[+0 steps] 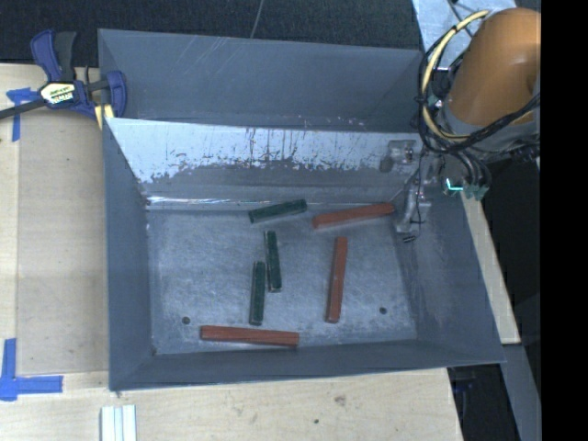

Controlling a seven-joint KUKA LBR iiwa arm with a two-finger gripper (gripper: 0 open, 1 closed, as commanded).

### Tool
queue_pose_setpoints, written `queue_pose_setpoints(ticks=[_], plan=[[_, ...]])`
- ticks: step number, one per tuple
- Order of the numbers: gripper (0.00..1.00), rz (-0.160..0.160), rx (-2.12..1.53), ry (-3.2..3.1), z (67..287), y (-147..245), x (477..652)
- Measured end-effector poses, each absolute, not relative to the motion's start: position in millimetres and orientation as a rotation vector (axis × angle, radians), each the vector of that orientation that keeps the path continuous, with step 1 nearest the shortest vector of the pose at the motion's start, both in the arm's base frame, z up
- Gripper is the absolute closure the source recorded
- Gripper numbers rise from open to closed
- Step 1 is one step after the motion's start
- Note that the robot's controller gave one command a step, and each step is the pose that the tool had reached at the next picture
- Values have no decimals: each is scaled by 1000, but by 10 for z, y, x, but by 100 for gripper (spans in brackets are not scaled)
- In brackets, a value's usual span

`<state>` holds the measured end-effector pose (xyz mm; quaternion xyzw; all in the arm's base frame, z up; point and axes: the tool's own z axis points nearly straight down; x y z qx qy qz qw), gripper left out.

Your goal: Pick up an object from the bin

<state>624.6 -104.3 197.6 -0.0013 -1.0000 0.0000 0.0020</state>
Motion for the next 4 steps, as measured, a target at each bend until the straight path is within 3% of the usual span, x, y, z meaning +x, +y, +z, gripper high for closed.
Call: queue_pose_setpoints(ticks=[1,2,3,4], plan=[[0,2,-1,-3146,2023,-1040,6264],[0,2,286,-3134,1532,-829,6044],[0,1,893,-3015,1423,-564,5691],[0,-1,1271,-2873,972,-423,5605]])
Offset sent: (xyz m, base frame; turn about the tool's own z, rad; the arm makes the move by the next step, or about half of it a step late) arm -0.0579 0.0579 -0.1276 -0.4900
